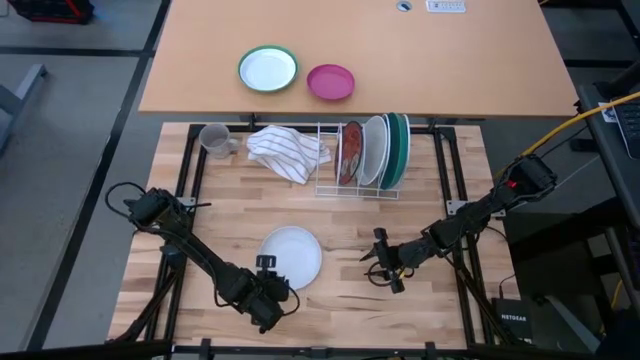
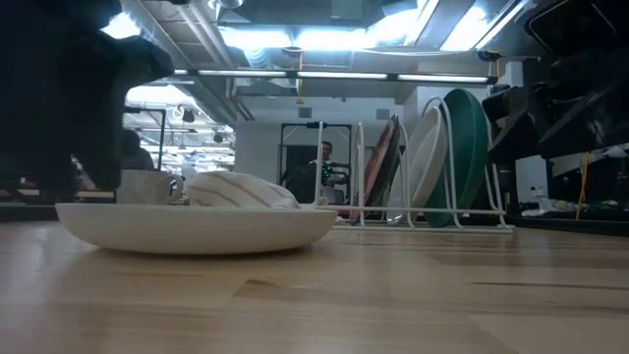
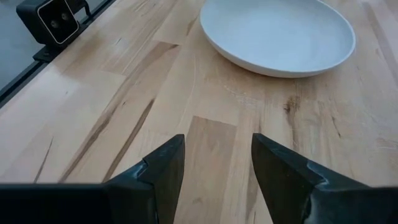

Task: Sort dishes
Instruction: Put the white plate in the dishwasher rack

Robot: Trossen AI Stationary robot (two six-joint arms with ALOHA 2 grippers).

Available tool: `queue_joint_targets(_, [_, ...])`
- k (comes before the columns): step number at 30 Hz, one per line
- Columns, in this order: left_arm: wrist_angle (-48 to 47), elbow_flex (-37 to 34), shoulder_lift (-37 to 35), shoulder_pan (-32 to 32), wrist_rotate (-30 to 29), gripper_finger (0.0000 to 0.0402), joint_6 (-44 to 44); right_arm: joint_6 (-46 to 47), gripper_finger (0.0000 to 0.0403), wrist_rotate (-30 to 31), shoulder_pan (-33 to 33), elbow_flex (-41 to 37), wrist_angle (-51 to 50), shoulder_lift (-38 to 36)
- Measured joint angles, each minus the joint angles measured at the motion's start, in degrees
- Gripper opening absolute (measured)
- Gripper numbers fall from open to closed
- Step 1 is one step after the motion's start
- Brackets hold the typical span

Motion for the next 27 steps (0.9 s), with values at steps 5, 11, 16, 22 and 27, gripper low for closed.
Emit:
queue_joint_targets(5, [0.18,-1.62,0.00,-0.36,-0.25,0.0129,0.99,-0.02,0.0189,0.00,0.00,0.00,0.00,0.00])
queue_joint_targets(11, [0.16,-4.85,0.04,0.16,-2.82,0.0129,-0.01,-0.04,0.0189,-0.01,-0.01,0.00,-0.07,0.00])
queue_joint_targets(16, [0.40,-6.11,0.04,0.70,-4.30,0.0129,0.68,-0.08,0.0189,0.00,0.00,0.00,-0.07,0.00])
queue_joint_targets(22, [3.53,-7.74,0.04,1.16,-4.42,0.0129,2.69,-1.72,0.0189,0.00,-0.02,0.00,-0.08,0.00])
queue_joint_targets(27, [4.77,-8.28,0.04,1.33,-4.38,0.0113,2.73,-1.74,0.0189,0.00,-0.02,0.02,-0.07,0.00])
